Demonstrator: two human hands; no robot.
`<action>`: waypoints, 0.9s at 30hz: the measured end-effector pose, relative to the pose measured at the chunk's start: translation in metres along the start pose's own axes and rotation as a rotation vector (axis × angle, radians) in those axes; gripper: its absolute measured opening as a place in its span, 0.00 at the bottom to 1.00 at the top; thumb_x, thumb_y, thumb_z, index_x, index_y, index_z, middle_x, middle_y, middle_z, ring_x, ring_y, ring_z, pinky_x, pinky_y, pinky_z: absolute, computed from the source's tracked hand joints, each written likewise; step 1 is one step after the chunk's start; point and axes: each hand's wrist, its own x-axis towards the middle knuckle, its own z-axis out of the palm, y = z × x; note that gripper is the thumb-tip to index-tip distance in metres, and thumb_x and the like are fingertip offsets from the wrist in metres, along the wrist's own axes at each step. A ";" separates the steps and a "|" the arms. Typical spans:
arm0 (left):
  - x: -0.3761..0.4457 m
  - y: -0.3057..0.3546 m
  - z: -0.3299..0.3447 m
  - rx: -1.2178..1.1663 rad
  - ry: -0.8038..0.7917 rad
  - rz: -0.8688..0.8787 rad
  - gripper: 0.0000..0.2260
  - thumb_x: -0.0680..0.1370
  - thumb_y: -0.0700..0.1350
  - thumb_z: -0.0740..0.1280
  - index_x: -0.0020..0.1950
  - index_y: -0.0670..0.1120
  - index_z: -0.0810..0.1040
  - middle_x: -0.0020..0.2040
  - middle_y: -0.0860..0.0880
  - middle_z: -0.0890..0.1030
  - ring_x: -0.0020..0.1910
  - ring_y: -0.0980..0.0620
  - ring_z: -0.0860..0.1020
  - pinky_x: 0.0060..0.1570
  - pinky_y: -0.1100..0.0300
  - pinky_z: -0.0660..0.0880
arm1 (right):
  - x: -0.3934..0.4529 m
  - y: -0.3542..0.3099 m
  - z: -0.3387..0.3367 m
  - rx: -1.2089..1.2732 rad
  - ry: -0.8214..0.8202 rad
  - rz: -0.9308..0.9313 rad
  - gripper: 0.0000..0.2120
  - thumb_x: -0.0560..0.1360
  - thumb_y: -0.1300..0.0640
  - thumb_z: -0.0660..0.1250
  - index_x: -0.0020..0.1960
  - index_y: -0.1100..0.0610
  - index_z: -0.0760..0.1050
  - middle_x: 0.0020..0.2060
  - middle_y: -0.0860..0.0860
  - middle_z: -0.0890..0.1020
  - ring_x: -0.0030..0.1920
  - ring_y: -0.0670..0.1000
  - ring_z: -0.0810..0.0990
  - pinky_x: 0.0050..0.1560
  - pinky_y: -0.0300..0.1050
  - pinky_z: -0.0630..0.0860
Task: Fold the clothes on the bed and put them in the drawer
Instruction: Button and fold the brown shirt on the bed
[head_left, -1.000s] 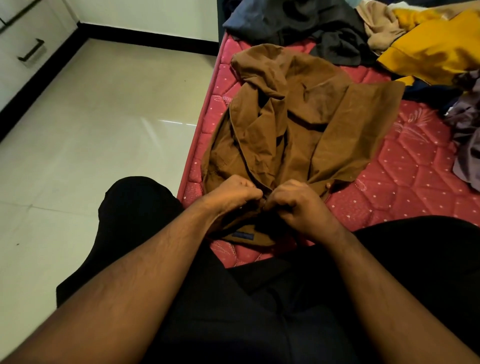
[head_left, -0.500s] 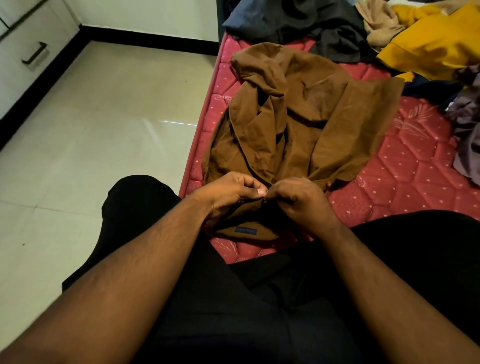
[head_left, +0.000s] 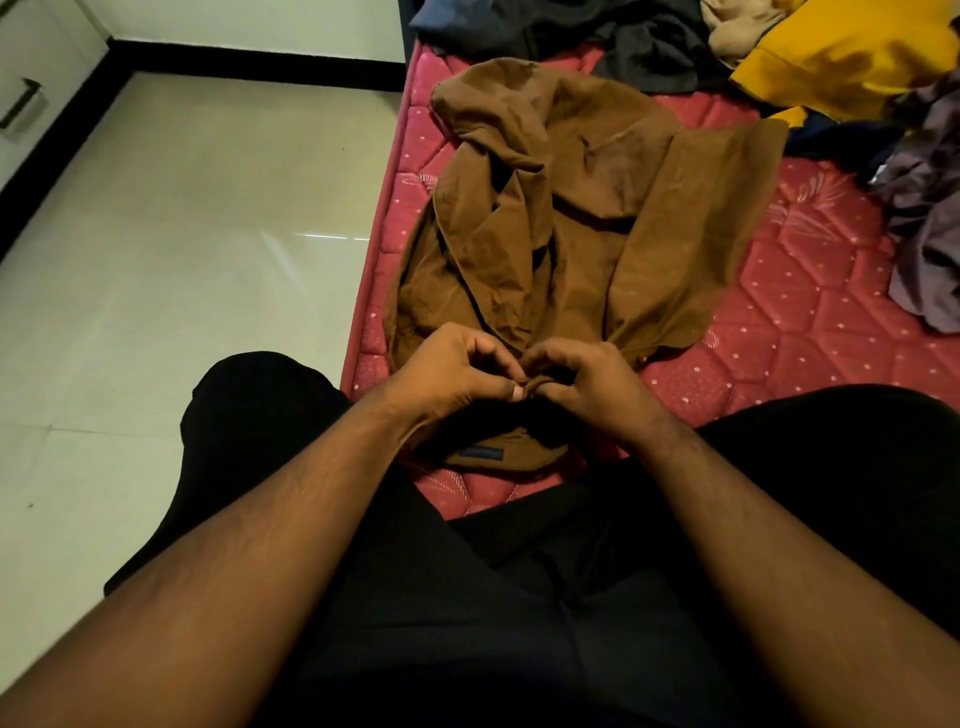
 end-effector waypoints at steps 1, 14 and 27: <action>0.000 0.000 0.001 0.039 0.004 0.028 0.06 0.69 0.33 0.76 0.45 0.37 0.84 0.40 0.44 0.84 0.38 0.56 0.81 0.42 0.67 0.76 | 0.001 0.000 0.001 -0.014 -0.014 0.009 0.12 0.70 0.66 0.73 0.53 0.58 0.82 0.47 0.49 0.84 0.48 0.42 0.80 0.49 0.29 0.74; -0.001 -0.011 0.027 0.713 0.194 0.288 0.09 0.74 0.41 0.70 0.40 0.50 0.71 0.41 0.55 0.74 0.40 0.57 0.73 0.39 0.66 0.68 | 0.005 0.002 0.013 -0.269 -0.052 0.166 0.08 0.75 0.52 0.69 0.51 0.51 0.83 0.45 0.49 0.83 0.53 0.50 0.75 0.58 0.49 0.70; -0.004 -0.019 0.017 0.327 0.136 0.343 0.26 0.72 0.35 0.71 0.62 0.56 0.66 0.44 0.54 0.78 0.43 0.60 0.79 0.43 0.67 0.76 | -0.002 0.000 0.019 -0.059 0.163 0.167 0.06 0.71 0.57 0.68 0.46 0.56 0.82 0.42 0.51 0.81 0.45 0.51 0.79 0.47 0.54 0.77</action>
